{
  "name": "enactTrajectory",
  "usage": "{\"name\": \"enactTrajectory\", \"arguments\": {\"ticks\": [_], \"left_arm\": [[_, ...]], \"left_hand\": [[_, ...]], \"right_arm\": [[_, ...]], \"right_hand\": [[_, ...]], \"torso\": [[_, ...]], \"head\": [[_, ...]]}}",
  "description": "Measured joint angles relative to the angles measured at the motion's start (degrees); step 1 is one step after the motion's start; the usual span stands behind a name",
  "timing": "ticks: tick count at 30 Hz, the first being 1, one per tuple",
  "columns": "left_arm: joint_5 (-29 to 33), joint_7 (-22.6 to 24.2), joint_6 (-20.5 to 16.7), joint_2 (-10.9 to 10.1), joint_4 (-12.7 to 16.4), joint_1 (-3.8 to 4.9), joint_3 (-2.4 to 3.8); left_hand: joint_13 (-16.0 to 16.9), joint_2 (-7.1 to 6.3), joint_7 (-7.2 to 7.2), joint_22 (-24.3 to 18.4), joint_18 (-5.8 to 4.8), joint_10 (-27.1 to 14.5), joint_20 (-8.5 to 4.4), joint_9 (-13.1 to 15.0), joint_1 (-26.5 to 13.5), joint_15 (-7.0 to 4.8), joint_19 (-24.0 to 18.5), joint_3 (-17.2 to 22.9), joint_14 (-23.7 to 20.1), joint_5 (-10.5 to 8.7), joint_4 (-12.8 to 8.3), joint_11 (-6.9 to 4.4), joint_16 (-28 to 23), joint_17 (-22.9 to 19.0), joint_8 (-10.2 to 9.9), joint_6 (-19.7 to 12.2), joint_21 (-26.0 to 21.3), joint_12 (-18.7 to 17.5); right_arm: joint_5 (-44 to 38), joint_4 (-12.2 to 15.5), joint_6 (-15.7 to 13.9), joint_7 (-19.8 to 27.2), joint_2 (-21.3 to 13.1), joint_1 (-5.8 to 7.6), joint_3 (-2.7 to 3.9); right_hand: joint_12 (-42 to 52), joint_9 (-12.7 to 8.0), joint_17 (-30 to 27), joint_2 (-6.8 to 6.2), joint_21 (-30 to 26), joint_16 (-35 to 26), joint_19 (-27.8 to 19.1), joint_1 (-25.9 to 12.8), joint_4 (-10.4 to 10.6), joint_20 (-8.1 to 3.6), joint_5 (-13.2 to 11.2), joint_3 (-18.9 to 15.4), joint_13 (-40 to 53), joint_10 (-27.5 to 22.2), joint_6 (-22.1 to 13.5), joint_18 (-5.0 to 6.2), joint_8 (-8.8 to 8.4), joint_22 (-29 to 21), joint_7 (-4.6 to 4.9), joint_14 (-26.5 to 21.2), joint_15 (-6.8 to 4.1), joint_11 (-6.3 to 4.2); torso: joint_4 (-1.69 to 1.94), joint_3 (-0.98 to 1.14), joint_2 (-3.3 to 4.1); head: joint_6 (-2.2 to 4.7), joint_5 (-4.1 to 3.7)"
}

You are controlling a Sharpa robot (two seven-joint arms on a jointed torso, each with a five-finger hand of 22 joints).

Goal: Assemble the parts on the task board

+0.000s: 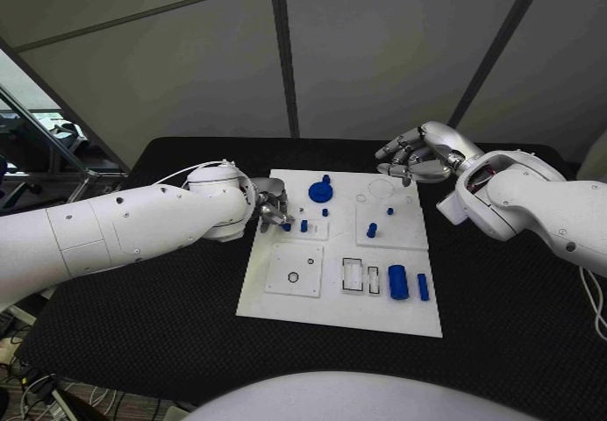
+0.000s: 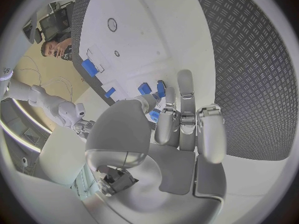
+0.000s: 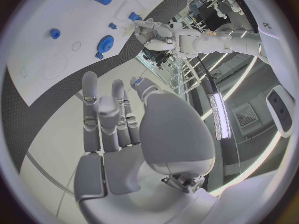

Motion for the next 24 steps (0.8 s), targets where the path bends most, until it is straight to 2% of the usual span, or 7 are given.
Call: {"name": "enactTrajectory", "arguments": {"ticks": [24], "left_arm": [[-1.45, 0.09, 0.62, 0.23, -0.2, -0.02, 0.01]], "left_hand": [[-0.01, -0.17, 0.03, 0.0, 0.0, 0.01, 0.0, -0.05, 0.17, 0.01, 0.0, -0.17, -0.01, 0.25, -0.17, 0.01, 0.0, 0.05, -0.15, 0.01, 0.0, 0.0]], "right_arm": [[-0.01, 0.04, 0.09, 0.02, -0.02, 0.0, 0.0]], "right_hand": [[0.0, 0.0, 0.1, 0.0, 0.0, 0.0, 0.0, 0.0, 0.0, 0.0, 0.0, 0.0, -0.05, 0.0, 0.0, 0.0, 0.0, 0.05, 0.0, 0.0, 0.0, 0.0]], "torso": [[-0.02, 0.03, 0.01]], "head": [[-0.01, -0.15]]}}
